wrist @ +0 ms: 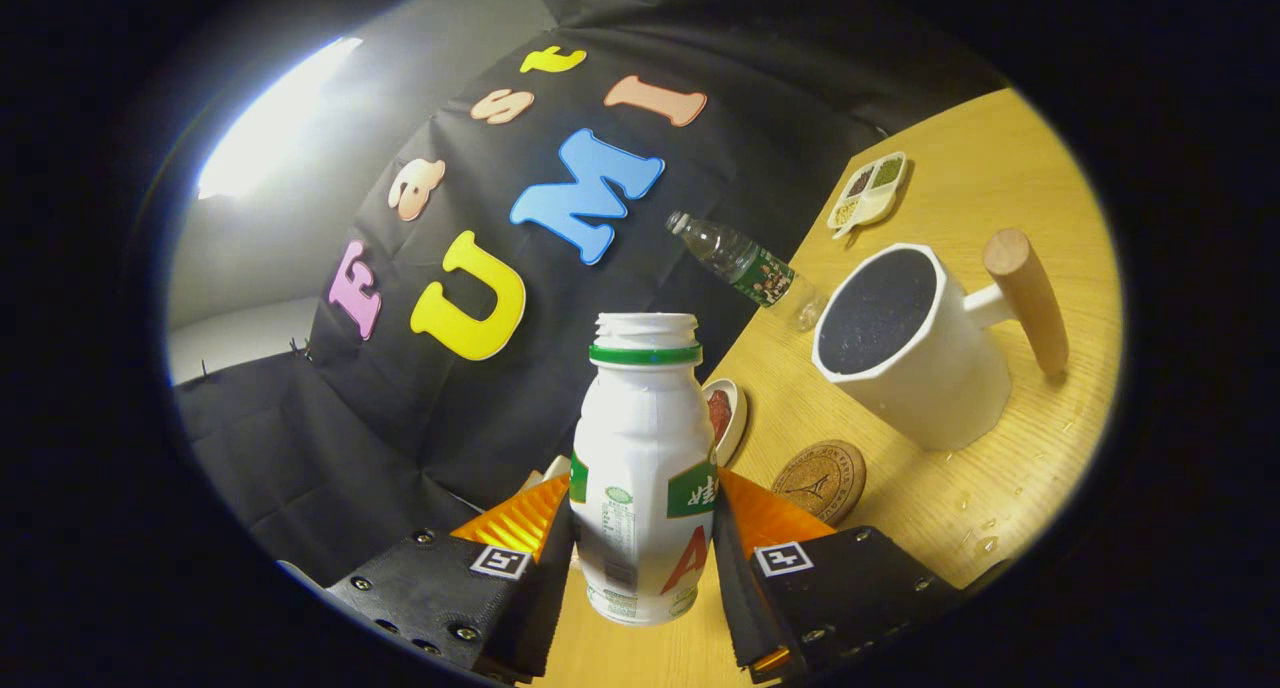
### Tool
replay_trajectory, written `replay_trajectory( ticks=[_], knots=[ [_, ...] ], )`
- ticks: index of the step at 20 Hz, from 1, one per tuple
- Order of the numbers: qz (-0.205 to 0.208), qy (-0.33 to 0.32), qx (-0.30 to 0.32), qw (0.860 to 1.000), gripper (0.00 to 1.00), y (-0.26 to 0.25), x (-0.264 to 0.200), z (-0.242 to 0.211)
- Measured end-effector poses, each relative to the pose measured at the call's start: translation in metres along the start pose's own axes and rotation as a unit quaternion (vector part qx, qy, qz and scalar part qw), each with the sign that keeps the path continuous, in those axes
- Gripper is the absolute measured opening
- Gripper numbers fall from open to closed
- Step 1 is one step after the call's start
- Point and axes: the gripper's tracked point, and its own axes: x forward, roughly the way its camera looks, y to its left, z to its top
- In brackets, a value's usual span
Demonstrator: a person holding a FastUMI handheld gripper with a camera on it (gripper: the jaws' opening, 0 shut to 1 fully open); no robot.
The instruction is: Take the bottle from table, then pour the juice into the cup, finally place the bottle on the coaster
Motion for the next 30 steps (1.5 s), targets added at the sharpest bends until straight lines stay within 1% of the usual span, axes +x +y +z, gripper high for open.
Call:
replay_trajectory(
  ticks=[3, 8, 10, 14, 16, 30],
  knots=[
    [0.007, -0.004, 0.031, 0.999, 0.66, 0.001, 0.001, 0.002],
    [0.003, -0.006, 0.050, 0.999, 0.66, -0.002, 0.003, 0.003],
    [0.006, -0.009, 0.068, 0.998, 0.66, -0.002, 0.003, 0.004],
    [0.015, -0.021, 0.120, 0.992, 0.66, -0.001, 0.004, 0.008],
    [0.022, -0.031, 0.133, 0.990, 0.66, -0.001, 0.004, 0.012],
    [0.031, -0.055, 0.229, 0.971, 0.66, -0.003, 0.009, 0.019]
  ],
)
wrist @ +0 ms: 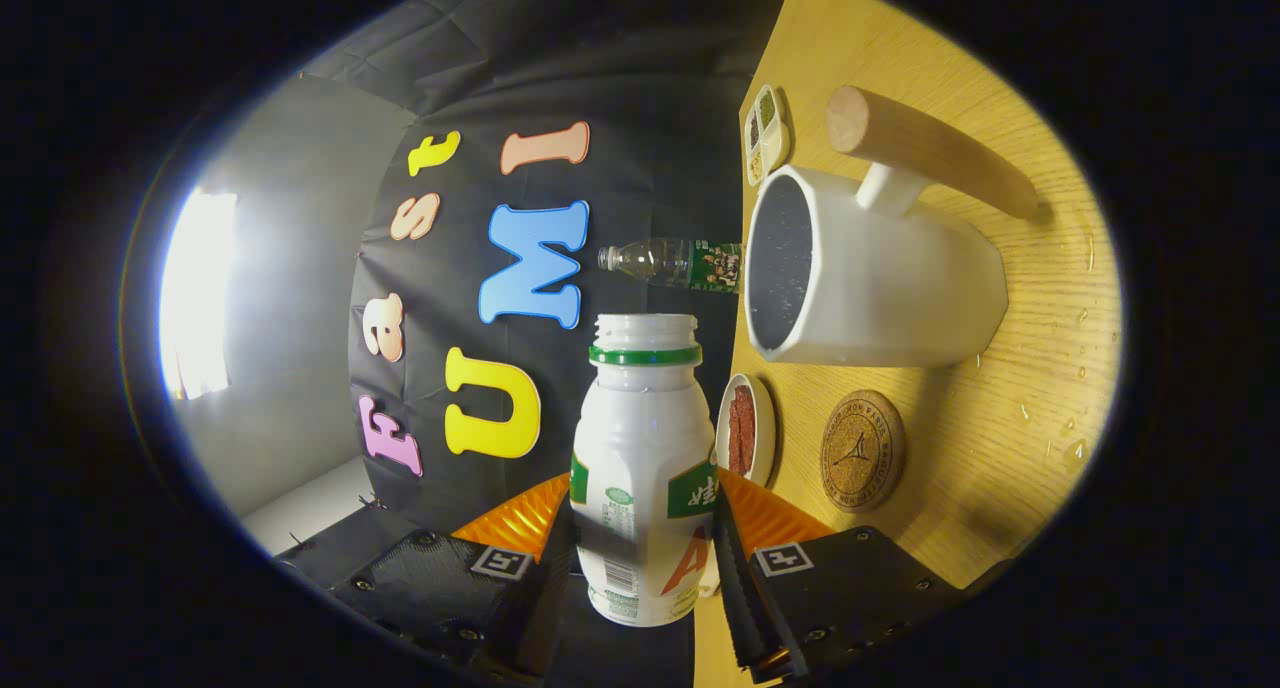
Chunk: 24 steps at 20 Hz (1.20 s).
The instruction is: Take the bottle from table, then pour the juice into the cup, finally place the bottle on the coaster
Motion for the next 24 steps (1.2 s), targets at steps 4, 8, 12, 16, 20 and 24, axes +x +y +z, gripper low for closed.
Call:
replay_trajectory(
  ticks=[4, 8, 12, 16, 20, 24],
  knots=[
    [0.003, -0.003, 0.017, 1.000, 0.66, 0.003, 0.001, 0.000],
    [0.007, -0.006, 0.035, 0.999, 0.66, 0.007, 0.002, 0.001],
    [0.005, -0.011, 0.047, 0.999, 0.66, 0.005, 0.002, 0.003],
    [-0.001, -0.013, 0.057, 0.998, 0.66, 0.002, 0.003, 0.004],
    [0.004, -0.015, 0.068, 0.998, 0.66, 0.007, 0.003, 0.006],
    [0.007, -0.017, 0.068, 0.997, 0.66, 0.012, 0.005, 0.007]
  ],
)
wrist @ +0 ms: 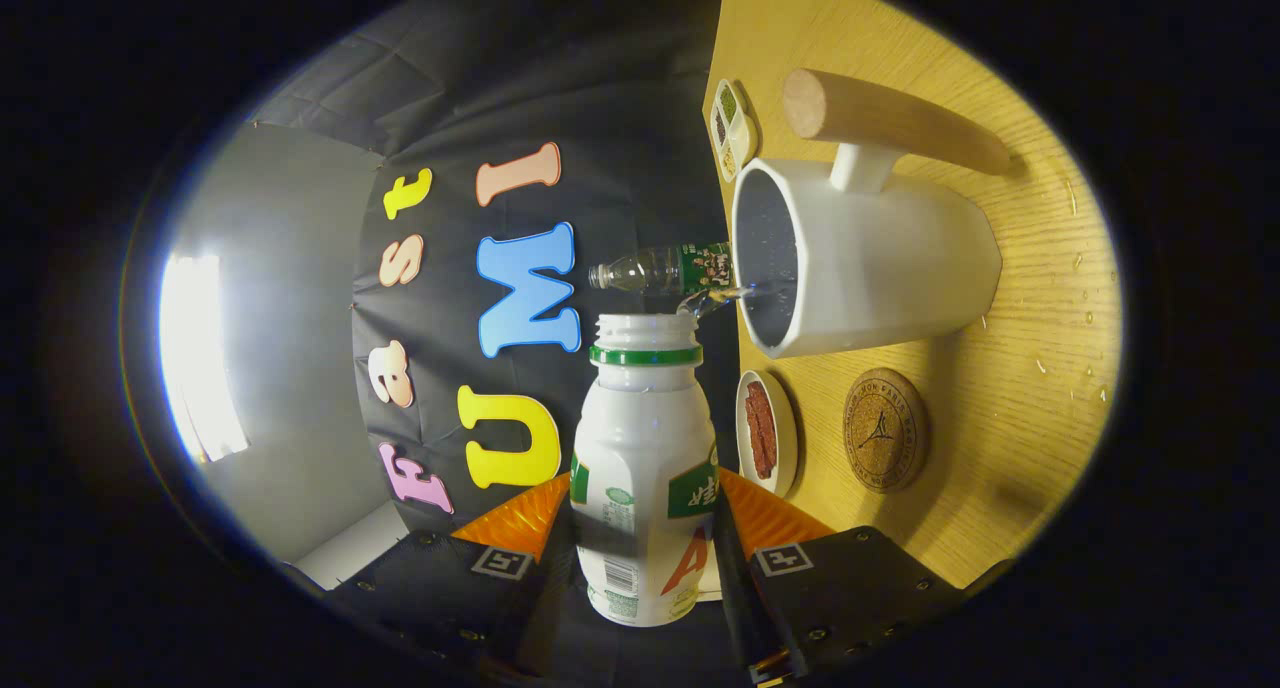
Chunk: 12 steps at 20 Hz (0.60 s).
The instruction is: Take the bottle from table, then pour the juice into the cup, finally place the bottle on the coaster
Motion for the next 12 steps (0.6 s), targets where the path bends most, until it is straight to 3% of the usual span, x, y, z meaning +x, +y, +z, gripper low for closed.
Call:
replay_trajectory(
  ticks=[12],
  knots=[
    [0.005, -0.003, 0.025, 1.000, 0.66, 0.0095, -0.0024, -0.0021]
  ],
)
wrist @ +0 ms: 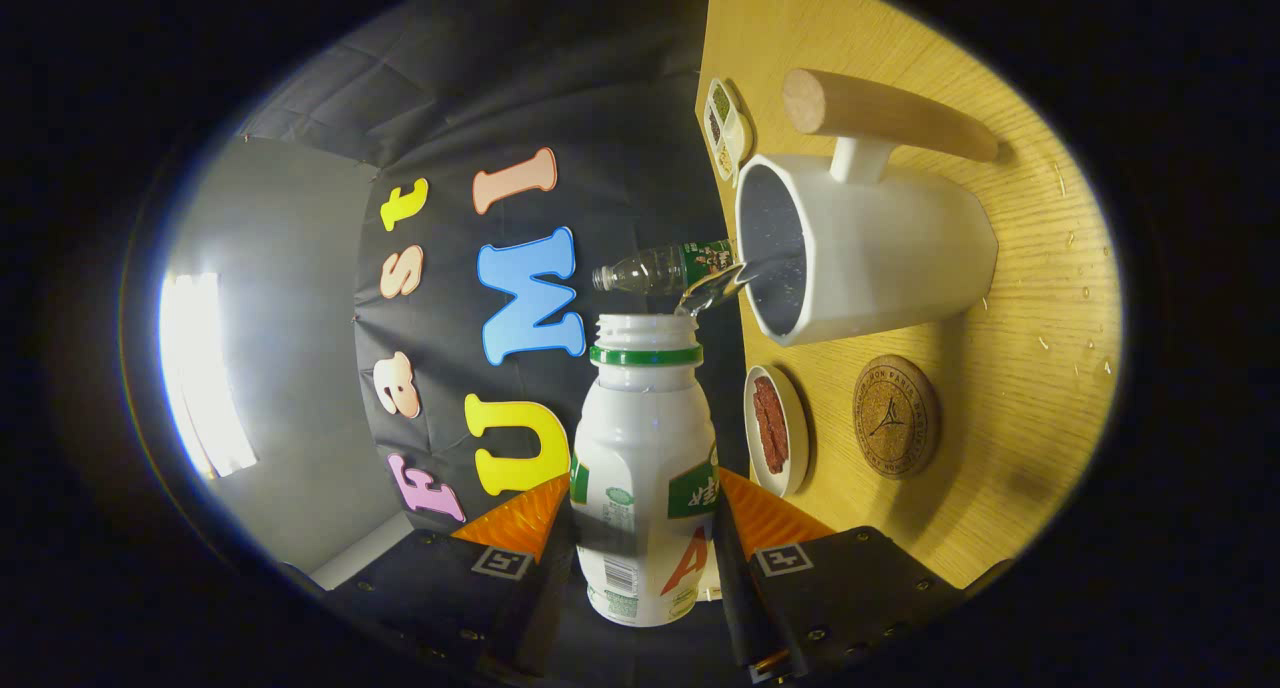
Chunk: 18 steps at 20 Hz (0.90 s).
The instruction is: Take the bottle from table, then pour the juice into the cup, finally place the bottle on the coaster
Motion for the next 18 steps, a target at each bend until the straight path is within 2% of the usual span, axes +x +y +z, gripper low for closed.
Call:
replay_trajectory(
  ticks=[18],
  knots=[
    [0.004, -0.011, 0.019, 1.000, 0.66, 0.0074, 0.0027, 0.0033]
  ],
)
